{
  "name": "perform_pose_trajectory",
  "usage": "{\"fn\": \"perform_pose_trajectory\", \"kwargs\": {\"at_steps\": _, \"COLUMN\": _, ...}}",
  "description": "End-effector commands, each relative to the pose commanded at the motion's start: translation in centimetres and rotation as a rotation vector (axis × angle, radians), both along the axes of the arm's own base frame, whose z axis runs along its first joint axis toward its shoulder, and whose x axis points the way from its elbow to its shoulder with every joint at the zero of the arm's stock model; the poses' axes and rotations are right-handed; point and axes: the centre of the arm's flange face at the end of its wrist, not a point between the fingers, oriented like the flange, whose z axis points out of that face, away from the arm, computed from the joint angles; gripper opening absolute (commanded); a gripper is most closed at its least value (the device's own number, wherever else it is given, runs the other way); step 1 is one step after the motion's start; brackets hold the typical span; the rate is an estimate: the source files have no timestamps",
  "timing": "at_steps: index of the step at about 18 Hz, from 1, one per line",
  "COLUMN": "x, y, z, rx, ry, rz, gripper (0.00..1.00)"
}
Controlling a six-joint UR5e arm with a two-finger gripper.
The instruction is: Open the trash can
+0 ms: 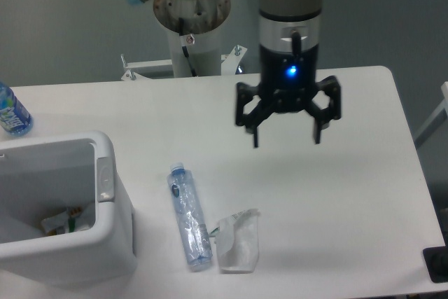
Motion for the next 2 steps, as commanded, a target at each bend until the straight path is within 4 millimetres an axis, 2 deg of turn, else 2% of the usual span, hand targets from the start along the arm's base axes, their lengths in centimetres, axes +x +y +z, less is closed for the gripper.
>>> {"fn": "perform_pose_trajectory", "kwargs": {"at_steps": 2, "x": -0.98, "y": -1.08, "z": -0.7, "rx": -0.017, "ry": -0.002, "rz": -0.003, "gripper": 1.0}}
